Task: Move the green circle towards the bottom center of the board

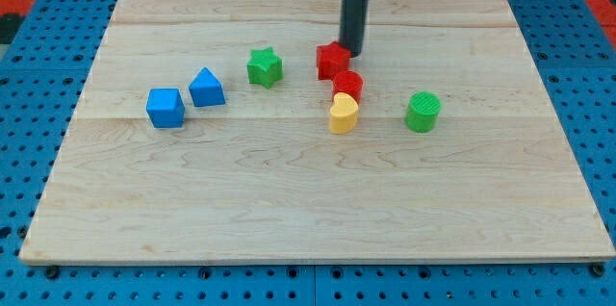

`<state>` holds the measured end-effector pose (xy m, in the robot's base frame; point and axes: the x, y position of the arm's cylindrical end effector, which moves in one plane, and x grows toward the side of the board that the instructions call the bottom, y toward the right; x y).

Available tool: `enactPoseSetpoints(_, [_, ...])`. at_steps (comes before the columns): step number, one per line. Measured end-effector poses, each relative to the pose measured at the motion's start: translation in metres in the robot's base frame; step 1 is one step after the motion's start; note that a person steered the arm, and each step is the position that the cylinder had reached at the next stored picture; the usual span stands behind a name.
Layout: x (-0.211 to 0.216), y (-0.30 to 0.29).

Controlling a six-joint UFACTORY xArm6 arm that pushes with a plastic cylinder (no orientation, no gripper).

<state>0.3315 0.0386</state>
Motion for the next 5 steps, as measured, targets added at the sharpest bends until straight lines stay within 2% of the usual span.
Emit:
enactPoseSetpoints(1, [0.000, -0.031])
enactPoseSetpoints(2, [0.000, 0.012])
enactPoseSetpoints(3, [0.017, 0.076])
enactPoseSetpoints(4, [0.055, 0.096])
enactPoseSetpoints(5, [0.062, 0.115])
